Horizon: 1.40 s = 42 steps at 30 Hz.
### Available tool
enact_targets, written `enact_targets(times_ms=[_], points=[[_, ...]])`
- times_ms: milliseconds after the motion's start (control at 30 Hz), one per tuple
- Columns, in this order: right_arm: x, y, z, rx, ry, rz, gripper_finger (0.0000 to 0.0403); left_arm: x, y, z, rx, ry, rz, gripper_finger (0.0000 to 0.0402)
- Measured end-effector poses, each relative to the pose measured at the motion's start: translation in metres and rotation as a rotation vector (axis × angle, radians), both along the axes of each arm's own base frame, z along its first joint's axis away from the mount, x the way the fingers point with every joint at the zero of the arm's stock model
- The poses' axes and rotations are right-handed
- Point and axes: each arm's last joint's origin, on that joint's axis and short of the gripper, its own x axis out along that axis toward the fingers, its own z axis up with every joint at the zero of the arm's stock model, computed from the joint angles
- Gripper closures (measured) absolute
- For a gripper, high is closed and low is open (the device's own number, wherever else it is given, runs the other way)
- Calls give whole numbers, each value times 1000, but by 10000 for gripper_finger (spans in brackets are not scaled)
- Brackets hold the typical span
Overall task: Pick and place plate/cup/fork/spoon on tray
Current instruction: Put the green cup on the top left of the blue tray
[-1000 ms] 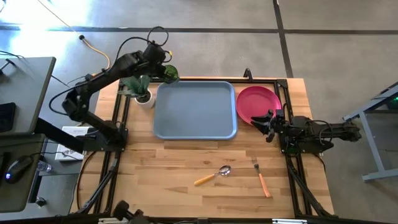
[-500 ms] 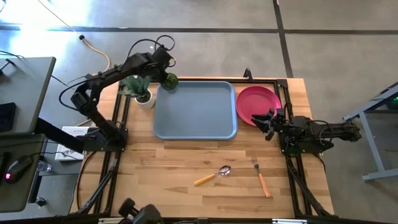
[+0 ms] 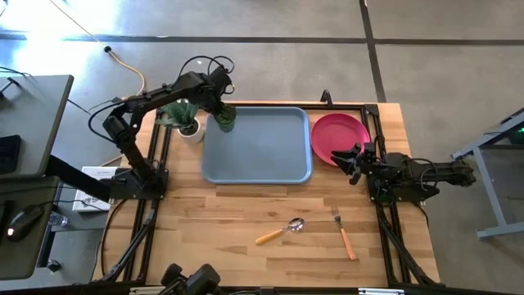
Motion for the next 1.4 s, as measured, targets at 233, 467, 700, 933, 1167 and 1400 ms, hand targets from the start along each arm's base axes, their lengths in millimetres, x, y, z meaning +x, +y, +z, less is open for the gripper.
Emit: enact_targets(times_ms=[233, 467, 700, 933, 1167, 1400], points=[[0, 0, 0, 0, 0, 1, 263, 5, 4, -14, -36, 20, 37, 396], [0, 0, 0, 0, 0, 3, 263, 7, 7, -23, -51, 40, 51, 396], [0, 0, 0, 0, 0, 6, 263, 6, 8, -23, -18, 70, 69, 389], [0, 0, 0, 0, 0, 6, 263, 5, 9, -23, -15, 73, 71, 373], [0, 0, 0, 0, 0, 6, 263, 5, 9, -23, -16, 73, 70, 368], [0, 0, 0, 0, 0, 6, 263, 5, 9, -23, -16, 76, 54, 338]])
